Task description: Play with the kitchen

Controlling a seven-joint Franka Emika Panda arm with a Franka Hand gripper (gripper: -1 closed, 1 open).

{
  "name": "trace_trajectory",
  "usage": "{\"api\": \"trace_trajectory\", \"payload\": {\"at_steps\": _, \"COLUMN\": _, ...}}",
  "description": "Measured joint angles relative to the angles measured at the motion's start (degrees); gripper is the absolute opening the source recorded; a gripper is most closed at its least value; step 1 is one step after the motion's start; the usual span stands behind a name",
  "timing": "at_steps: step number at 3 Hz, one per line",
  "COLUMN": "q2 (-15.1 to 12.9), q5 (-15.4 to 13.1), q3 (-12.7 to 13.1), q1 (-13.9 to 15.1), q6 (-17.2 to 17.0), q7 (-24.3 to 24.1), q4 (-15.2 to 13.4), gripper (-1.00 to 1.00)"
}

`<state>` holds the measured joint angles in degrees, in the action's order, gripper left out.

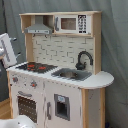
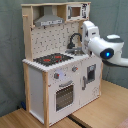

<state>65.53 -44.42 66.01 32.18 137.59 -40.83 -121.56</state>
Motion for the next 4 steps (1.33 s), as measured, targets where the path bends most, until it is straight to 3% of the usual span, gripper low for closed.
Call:
{"api": "trace_trajectory", "payload": {"at_steps": 2, "q2": 1.13, "q5": 0.00, "q3": 12.34, "q1": -0.25, "q6": -1.77, "q7": -0.28, "q4": -0.38, "gripper": 1.00}}
{"api": "trace_trajectory", "payload": {"at_steps": 3, "q2": 1.27, "q5": 0.04, "q3": 18.33, "q1": -1.09, "q6": -1.70, "q7": -2.90, "q4": -1.85, "gripper": 1.00}}
{"api": "trace_trajectory", "payload": {"at_steps": 4, "q2": 1.27, "q5": 0.06, "q3": 22.33, "q1": -2.53, "q6": -1.44, "q7": -6.93, "q4": -4.31, "gripper": 1.00}}
